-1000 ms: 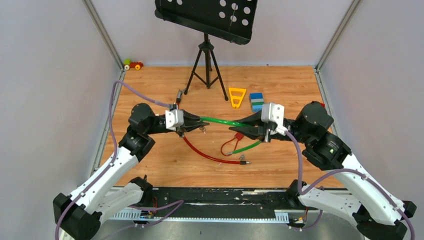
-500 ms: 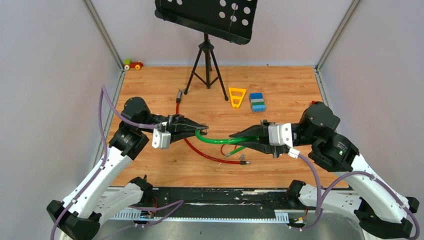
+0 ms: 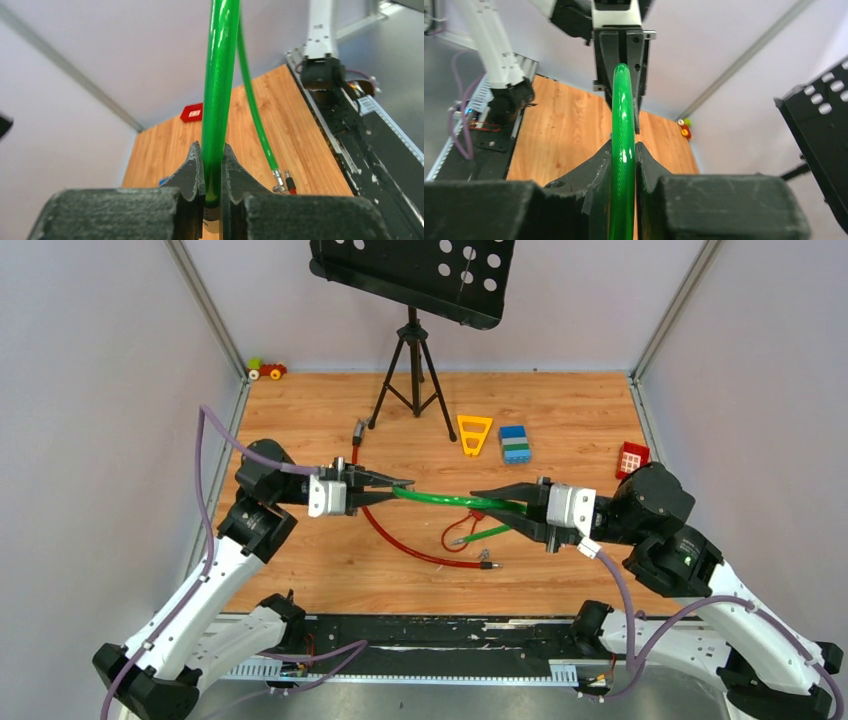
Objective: Lock with the key
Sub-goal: Lock the lock.
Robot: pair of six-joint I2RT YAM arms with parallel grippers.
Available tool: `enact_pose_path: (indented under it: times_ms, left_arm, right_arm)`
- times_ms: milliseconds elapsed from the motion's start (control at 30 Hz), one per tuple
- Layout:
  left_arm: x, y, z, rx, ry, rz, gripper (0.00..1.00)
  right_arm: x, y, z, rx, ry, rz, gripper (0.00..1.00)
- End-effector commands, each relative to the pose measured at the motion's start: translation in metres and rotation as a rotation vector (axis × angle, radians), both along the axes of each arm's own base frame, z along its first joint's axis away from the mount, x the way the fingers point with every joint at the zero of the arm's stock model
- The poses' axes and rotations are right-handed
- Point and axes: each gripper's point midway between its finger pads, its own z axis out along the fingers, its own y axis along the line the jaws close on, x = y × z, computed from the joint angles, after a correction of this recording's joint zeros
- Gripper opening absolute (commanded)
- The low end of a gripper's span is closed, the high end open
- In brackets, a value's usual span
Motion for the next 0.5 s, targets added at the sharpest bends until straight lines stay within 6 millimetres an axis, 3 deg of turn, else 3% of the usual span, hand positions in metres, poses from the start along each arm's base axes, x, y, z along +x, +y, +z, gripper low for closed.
enact_pose_path:
  times_ms: [0, 100, 167, 233, 333, 367, 467]
  left_arm:
    - [0.033, 0.009, 0.043, -0.265, 0.353, 0.270, 0.00]
    - [0.063, 0.025, 0.040, -0.339, 0.507, 0.481, 0.00]
    - [0.073, 0.032, 0.040, -0.345, 0.538, 0.557, 0.00]
    - [0.078, 0.036, 0.039, -0.354, 0.557, 0.595, 0.00]
    - [0.081, 0.039, 0.043, -0.393, 0.585, 0.611, 0.02]
    - [0.086, 0.042, 0.048, -0.458, 0.647, 0.615, 0.11]
    - [0.093, 0.047, 0.050, -0.499, 0.683, 0.652, 0.00]
  right_arm:
    - [0.044, -0.004, -0.011, 0.022, 0.089, -0.233, 0.23]
    - [0.051, -0.015, -0.013, 0.040, 0.099, -0.301, 0.40]
    - [0.052, -0.025, -0.009, 0.082, 0.114, -0.339, 0.65]
    - [0.050, -0.029, -0.008, 0.095, 0.113, -0.343, 0.76]
    - [0.051, -0.032, -0.011, 0.110, 0.135, -0.360, 0.78]
    - [0.058, -0.031, -0.019, 0.123, 0.207, -0.389, 0.76]
    - [0.061, -0.030, -0.022, 0.144, 0.272, -0.407, 0.73]
